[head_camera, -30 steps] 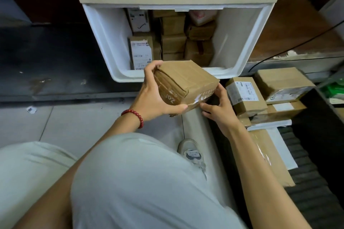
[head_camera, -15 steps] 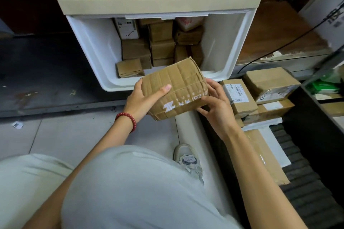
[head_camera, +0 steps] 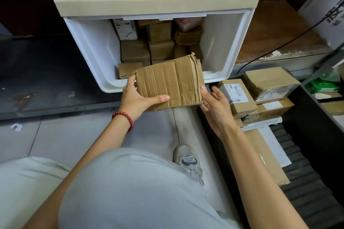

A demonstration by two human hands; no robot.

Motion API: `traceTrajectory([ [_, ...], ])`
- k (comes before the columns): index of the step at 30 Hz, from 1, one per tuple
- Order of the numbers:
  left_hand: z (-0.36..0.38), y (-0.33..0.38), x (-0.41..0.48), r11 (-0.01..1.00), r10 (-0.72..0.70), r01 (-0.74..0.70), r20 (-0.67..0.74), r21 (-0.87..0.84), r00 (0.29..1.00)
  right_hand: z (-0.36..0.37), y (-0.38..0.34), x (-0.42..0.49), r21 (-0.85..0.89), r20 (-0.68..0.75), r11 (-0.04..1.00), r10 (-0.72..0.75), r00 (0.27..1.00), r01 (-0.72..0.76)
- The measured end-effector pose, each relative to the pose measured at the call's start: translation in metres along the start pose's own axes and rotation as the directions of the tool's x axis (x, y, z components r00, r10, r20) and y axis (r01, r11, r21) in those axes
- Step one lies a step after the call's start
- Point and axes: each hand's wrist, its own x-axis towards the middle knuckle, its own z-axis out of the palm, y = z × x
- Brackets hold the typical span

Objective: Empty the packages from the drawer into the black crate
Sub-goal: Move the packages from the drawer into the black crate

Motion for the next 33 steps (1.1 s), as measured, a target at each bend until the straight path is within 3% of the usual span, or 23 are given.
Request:
traceTrajectory([
  [4, 0.002, 0.0, -0.001, 0.995, 0.058, -0.059, -0.018, -0.08, 0.998, -0.003, 0.003, 0.001, -0.048, -0.035, 0.993, 0.11, 0.993, -0.112],
  [11, 0.004, 0.016, -0.006, 0.992, 0.024, -0.04, -0.135, -0.118, 0.99, -0.015, 0.019, 0.002, -0.208, 0.082, 0.956, 0.228, 0.97, -0.207],
  [15, 0.003, 0.02, -0.005, 0.995, 0.037, -0.052, -0.159, -0.091, 0.987, -0.022, 0.015, 0.003, -0.022, 0.127, 0.967, 0.256, 0.958, -0.255],
  [21, 0.01, 0.009, -0.005, 0.999, 0.035, -0.036, -0.034, -0.027, 0.999, -0.022, 0.003, 0.005, 0.105, 0.091, 0.993, 0.038, 0.995, -0.048],
  [25, 0.015, 0.003, -0.009, 1.0, -0.005, 0.005, 0.046, -0.006, 0.999, -0.018, 0.001, 0.006, 0.191, 0.05, 0.978, 0.075, 0.996, -0.084],
  [33, 0.021, 0.017, -0.011, 0.974, 0.142, -0.172, 0.194, 0.146, 0.971, -0.04, 0.001, -0.006, 0.104, 0.038, 0.991, 0.086, 0.996, -0.09],
])
